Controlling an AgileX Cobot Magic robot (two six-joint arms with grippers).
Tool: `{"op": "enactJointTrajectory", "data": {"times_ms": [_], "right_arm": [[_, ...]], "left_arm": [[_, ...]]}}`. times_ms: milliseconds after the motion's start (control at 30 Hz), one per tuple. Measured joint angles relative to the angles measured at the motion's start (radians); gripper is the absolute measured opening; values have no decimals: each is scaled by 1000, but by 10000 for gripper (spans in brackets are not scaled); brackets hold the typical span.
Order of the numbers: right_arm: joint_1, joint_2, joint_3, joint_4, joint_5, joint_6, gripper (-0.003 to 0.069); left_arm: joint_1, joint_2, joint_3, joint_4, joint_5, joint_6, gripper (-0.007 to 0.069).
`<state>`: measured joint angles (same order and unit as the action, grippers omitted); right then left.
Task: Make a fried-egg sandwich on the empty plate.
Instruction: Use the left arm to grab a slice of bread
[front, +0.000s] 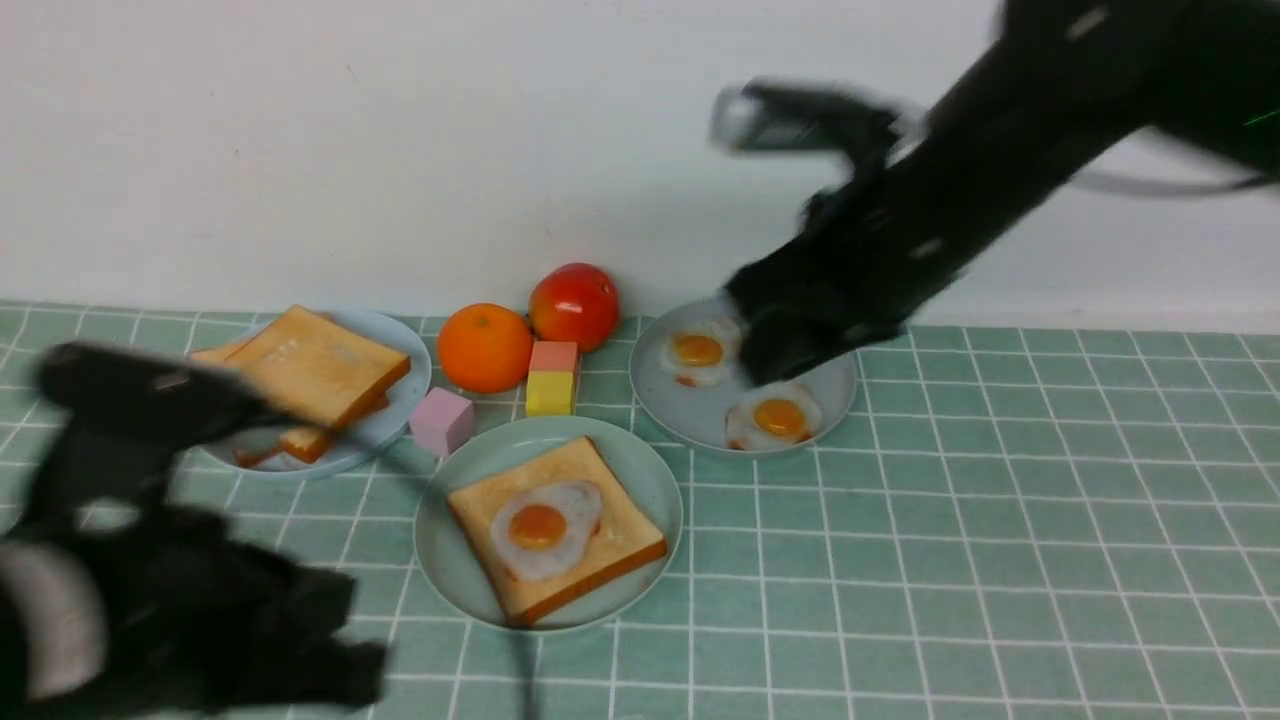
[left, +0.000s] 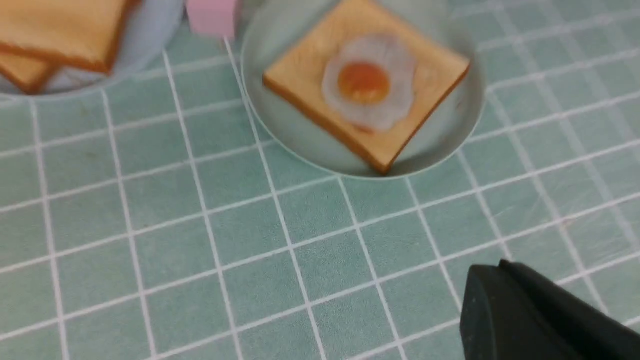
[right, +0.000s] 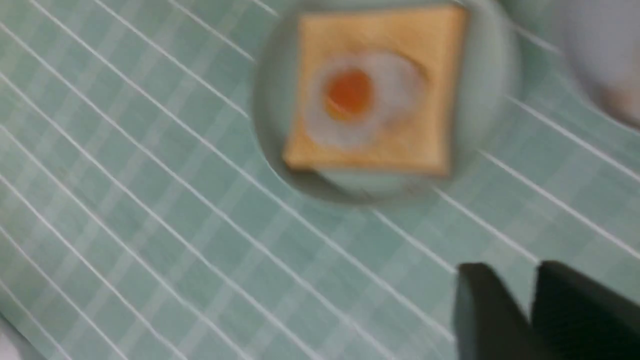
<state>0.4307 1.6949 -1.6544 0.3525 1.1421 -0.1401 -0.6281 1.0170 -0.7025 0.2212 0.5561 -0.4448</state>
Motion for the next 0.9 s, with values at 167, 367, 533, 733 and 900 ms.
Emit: {"op": "enactJointTrajectory", "data": {"times_ms": [167, 367, 533, 733, 900], "right_arm": [[0, -215, 104, -134, 26, 78, 8], [0, -516, 364, -154, -58, 109, 0], [0, -651, 479, -150, -86, 110, 3], [0, -697, 506, -140, -51, 111, 8], [0, -700, 510, -96, -47, 113, 14]], "left_arm": [[129, 192, -147, -45, 11, 111, -13], [409, 472, -374, -203, 15, 461, -13], [514, 680, -517, -227, -16, 663, 5], [535, 833, -605, -175, -86, 794, 192], [535, 906, -613, -131, -189, 810, 419]]}}
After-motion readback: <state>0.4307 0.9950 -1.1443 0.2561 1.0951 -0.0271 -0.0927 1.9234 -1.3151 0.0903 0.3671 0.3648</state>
